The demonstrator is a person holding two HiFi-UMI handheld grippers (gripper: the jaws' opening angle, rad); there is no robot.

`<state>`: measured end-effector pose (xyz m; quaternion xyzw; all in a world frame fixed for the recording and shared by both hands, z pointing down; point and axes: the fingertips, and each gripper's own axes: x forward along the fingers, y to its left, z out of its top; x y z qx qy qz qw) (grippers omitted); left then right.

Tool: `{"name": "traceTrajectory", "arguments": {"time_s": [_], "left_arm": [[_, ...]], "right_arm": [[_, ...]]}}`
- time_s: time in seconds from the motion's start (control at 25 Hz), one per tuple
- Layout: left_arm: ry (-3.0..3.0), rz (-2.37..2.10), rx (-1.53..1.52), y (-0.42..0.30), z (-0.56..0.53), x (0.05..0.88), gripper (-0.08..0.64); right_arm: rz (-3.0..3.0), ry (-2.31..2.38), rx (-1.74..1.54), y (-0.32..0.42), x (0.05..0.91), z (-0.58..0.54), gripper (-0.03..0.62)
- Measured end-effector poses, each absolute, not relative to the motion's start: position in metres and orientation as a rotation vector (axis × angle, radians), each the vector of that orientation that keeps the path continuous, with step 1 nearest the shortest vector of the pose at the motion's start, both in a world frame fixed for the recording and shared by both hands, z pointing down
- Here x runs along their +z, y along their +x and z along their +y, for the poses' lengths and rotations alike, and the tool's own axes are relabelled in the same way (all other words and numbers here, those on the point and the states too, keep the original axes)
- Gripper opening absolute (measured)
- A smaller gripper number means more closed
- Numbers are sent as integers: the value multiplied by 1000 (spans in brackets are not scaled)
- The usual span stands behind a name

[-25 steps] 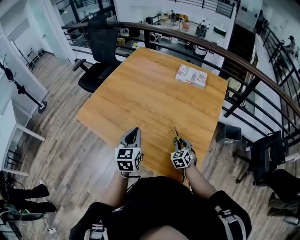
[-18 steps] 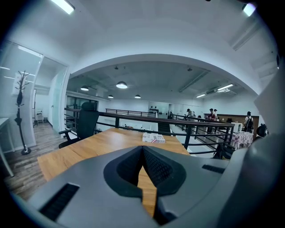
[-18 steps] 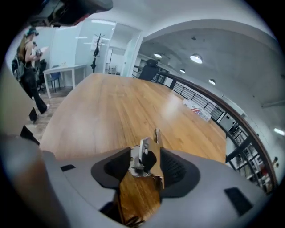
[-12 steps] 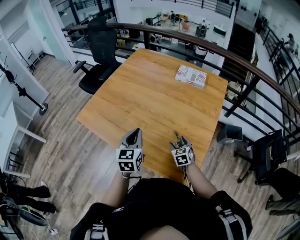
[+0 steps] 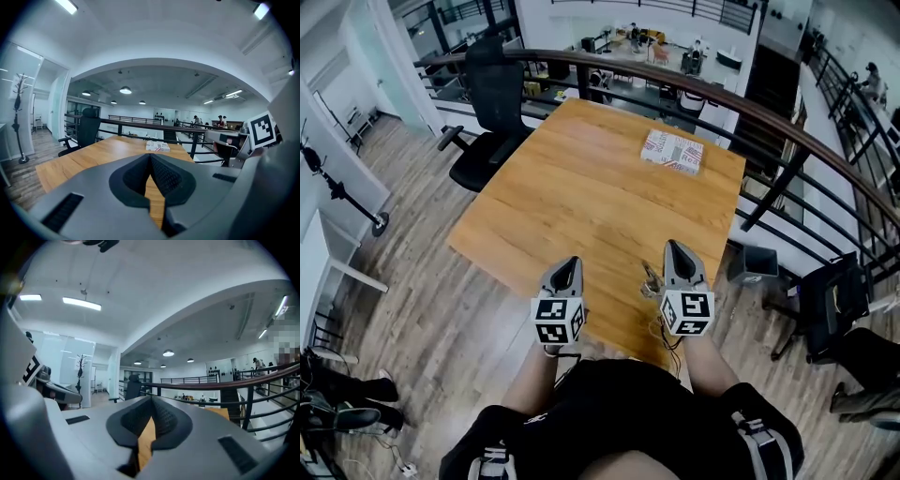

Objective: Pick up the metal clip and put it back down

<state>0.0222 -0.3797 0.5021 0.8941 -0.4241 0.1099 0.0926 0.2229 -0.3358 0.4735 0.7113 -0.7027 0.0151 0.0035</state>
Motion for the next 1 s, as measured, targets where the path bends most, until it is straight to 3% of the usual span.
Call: {"name": "traceTrajectory", "arguments": {"time_s": [1.0], "left_arm": [[2710,-1186,308,52,-358,496,11]], "right_arm": [[-2111,2303,54,247,476,-299,14]]}}
